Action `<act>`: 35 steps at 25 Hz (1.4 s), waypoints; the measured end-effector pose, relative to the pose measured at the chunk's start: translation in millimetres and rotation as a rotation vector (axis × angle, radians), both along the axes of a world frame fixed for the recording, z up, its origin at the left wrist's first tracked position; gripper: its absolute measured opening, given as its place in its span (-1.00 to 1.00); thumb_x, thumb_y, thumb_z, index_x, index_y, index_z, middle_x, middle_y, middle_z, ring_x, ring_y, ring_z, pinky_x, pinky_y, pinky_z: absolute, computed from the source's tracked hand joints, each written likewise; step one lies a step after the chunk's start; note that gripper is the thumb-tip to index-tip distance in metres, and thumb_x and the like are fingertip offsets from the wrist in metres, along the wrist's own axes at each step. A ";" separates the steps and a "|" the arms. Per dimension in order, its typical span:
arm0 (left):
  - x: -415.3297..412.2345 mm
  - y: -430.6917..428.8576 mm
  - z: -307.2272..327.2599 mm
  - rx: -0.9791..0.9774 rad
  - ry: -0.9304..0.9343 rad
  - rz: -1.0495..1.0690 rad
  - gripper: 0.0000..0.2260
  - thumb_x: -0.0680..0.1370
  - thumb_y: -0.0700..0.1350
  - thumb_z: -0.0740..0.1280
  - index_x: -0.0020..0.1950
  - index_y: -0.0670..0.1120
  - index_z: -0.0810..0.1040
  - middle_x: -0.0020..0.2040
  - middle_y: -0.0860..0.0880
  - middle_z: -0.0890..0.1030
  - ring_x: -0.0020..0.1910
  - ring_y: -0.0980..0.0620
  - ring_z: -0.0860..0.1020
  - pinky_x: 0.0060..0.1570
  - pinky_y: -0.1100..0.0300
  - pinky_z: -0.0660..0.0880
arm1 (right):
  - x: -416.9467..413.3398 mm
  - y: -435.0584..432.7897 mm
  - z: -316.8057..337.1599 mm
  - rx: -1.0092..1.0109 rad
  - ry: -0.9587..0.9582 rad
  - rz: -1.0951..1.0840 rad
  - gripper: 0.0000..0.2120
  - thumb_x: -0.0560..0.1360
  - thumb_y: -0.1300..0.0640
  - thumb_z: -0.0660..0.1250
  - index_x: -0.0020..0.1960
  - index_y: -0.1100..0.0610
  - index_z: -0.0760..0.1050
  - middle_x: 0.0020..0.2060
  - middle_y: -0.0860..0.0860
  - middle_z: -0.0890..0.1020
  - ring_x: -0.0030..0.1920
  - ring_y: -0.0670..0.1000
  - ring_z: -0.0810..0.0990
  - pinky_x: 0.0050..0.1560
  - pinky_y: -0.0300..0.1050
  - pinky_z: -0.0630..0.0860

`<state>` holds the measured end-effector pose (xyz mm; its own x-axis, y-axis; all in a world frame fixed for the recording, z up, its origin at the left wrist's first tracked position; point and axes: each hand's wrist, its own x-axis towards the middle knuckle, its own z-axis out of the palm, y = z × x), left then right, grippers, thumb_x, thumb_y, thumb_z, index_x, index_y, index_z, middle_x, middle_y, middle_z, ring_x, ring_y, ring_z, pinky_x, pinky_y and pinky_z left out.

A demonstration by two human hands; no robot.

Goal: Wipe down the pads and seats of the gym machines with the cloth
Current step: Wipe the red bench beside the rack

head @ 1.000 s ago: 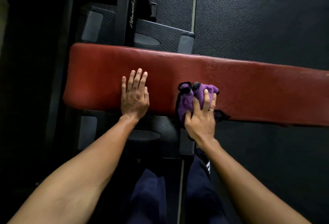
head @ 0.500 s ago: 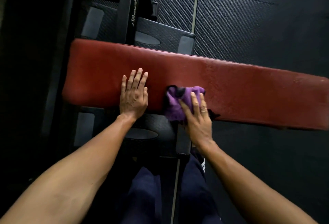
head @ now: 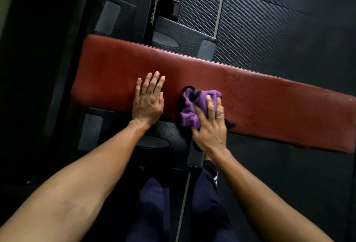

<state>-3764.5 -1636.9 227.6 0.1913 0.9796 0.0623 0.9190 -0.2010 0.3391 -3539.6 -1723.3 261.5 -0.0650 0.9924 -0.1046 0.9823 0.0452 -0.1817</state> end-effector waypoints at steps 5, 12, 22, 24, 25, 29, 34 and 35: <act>6.7 2.8 4.9 -0.030 0.015 0.004 -0.48 0.58 -0.12 0.13 0.56 -0.11 0.30 0.57 -0.07 0.30 0.57 -0.11 0.20 0.54 -0.24 0.03 | 28.9 53.0 11.2 -0.139 -0.026 -0.311 -0.37 0.47 -0.08 0.14 0.51 0.07 0.38 0.61 0.23 0.09 0.59 0.41 -0.06 0.60 0.25 -0.07; 36.0 19.3 6.2 -0.052 -0.020 -0.059 -0.47 0.55 -0.07 0.10 0.51 -0.17 0.38 0.53 -0.09 0.37 0.54 -0.15 0.27 0.53 -0.22 0.06 | -29.3 90.0 8.4 -0.118 -0.024 -0.050 -0.36 0.46 -0.19 0.21 0.51 -0.01 0.40 0.62 0.22 0.07 0.60 0.38 -0.12 0.58 0.32 -0.06; 41.9 15.3 2.1 -0.005 0.122 -0.042 -0.46 0.60 -0.01 0.11 0.59 -0.09 0.24 0.61 -0.06 0.22 0.56 -0.13 0.21 0.52 -0.23 0.08 | 39.0 129.7 14.2 -0.219 -0.069 -0.303 -0.32 0.54 -0.25 0.21 0.59 -0.01 0.23 0.63 0.20 -0.09 0.59 0.36 -0.24 0.57 0.26 -0.26; 48.2 22.6 4.5 -0.001 0.126 -0.020 -0.47 0.57 -0.03 0.15 0.54 -0.12 0.33 0.56 -0.08 0.30 0.50 -0.16 0.30 0.44 -0.25 0.20 | 9.9 135.7 12.9 -0.204 -0.050 -0.222 -0.25 0.53 -0.40 0.15 0.59 -0.03 0.23 0.64 0.17 -0.10 0.58 0.35 -0.27 0.55 0.23 -0.35; 52.9 28.0 7.0 -0.007 0.115 -0.010 -0.48 0.56 -0.04 0.15 0.52 -0.12 0.36 0.55 -0.09 0.33 0.47 -0.18 0.33 0.39 -0.25 0.24 | 0.2 125.6 11.8 -0.178 -0.044 -0.161 -0.23 0.51 -0.45 0.10 0.58 -0.02 0.27 0.64 0.16 -0.06 0.59 0.35 -0.24 0.56 0.24 -0.32; 71.8 43.7 11.4 -0.026 0.082 -0.032 -0.46 0.52 -0.06 0.12 0.50 -0.13 0.38 0.53 -0.09 0.36 0.47 -0.17 0.34 0.40 -0.26 0.22 | 31.9 72.6 7.4 -0.041 -0.011 0.025 -0.44 0.58 -0.30 0.13 0.44 -0.05 0.50 0.62 0.11 0.16 0.61 0.31 0.04 0.56 0.28 0.08; 110.3 67.6 14.6 -0.070 0.052 -0.101 -0.41 0.49 -0.09 0.11 0.54 -0.11 0.35 0.55 -0.07 0.34 0.54 -0.09 0.28 0.52 -0.22 0.07 | 121.3 92.0 1.1 0.007 -0.074 -0.003 -0.55 0.50 -0.11 0.27 0.32 0.05 0.57 0.56 0.18 0.30 0.55 0.33 0.23 0.52 0.22 0.25; 120.4 73.3 14.2 -0.068 0.046 -0.112 -0.41 0.49 -0.09 0.11 0.54 -0.10 0.36 0.54 -0.07 0.36 0.53 -0.09 0.29 0.51 -0.19 0.09 | 125.0 109.1 -0.4 0.000 -0.067 -0.061 -0.53 0.51 -0.13 0.23 0.33 0.04 0.55 0.55 0.18 0.29 0.55 0.33 0.22 0.53 0.20 0.22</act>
